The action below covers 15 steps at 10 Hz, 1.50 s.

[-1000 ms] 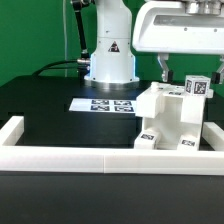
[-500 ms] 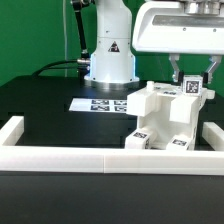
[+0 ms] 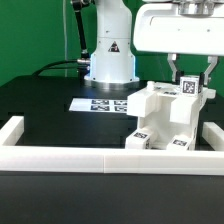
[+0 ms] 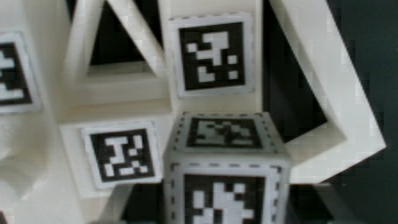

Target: Assemble chair

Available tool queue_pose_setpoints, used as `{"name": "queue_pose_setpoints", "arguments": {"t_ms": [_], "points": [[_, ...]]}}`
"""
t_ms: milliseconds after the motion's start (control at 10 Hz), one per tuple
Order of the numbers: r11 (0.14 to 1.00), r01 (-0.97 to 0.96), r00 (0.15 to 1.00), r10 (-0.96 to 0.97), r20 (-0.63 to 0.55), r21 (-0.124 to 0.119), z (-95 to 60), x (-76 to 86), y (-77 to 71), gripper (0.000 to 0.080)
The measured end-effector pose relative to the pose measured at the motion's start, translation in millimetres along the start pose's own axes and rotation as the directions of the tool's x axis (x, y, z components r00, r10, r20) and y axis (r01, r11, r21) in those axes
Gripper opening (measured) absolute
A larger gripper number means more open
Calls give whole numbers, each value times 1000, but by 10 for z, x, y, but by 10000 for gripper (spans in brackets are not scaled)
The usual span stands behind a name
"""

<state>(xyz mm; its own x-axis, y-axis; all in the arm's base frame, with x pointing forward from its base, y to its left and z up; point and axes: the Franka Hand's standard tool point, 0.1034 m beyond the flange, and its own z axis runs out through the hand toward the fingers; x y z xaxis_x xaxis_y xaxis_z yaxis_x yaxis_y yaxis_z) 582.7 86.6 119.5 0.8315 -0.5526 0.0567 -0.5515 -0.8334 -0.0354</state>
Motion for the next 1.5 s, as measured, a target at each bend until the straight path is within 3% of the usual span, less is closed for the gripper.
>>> {"name": "queue_pose_setpoints", "arguments": {"t_ms": [300,700,1000,1200,1300,1400,1500], "points": [[971,-237,971,237,20,18,4,0,5,285],[857,-515,857,514,31,18,5,-1,1,285],[740,-673,740,672,35,16,6,40,28,285],[745,-667,745,667,35,16,8,37,27,285],[763,-646,763,645,34,17,7,36,26,478],[773,-634,773,633,35,17,-3,30,7,598],[830,-558,830,557,29,18,-5,28,2,634]]}}
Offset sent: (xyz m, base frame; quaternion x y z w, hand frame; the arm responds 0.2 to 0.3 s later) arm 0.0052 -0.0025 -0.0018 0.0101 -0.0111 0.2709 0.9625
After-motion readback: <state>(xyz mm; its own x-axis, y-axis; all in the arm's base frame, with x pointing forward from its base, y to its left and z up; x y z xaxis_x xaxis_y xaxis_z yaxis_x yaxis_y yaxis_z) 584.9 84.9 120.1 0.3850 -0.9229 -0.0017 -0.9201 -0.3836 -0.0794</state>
